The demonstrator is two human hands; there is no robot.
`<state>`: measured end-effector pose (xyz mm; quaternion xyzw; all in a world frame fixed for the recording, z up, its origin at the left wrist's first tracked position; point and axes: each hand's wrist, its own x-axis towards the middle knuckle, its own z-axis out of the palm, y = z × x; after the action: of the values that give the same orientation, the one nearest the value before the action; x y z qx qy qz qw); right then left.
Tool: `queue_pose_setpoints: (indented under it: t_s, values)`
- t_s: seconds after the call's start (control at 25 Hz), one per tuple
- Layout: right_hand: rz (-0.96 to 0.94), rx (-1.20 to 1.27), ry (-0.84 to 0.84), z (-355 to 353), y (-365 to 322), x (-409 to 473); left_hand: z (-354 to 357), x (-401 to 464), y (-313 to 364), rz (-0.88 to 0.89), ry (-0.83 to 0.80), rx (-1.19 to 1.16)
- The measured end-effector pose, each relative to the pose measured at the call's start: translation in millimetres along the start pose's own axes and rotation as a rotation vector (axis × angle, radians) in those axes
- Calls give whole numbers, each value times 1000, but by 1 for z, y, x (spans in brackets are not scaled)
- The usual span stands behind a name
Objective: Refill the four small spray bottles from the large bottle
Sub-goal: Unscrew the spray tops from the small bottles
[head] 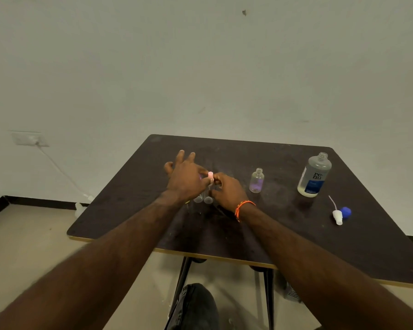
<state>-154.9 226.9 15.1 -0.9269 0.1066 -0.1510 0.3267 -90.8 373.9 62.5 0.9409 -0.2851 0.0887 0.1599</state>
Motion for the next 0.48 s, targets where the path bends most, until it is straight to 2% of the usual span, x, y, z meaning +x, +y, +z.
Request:
queue_pose_setpoints:
  t_s: [0.16, 0.36, 0.48]
  values:
    - [9, 40, 11, -11, 0, -12, 1, -6, 5, 68, 31, 3]
    - [52, -21, 72, -49, 21, -38, -3, -19, 28, 439, 102, 22]
    - [113, -67, 53, -73, 37, -61, 11, -30, 58, 481, 42, -36]
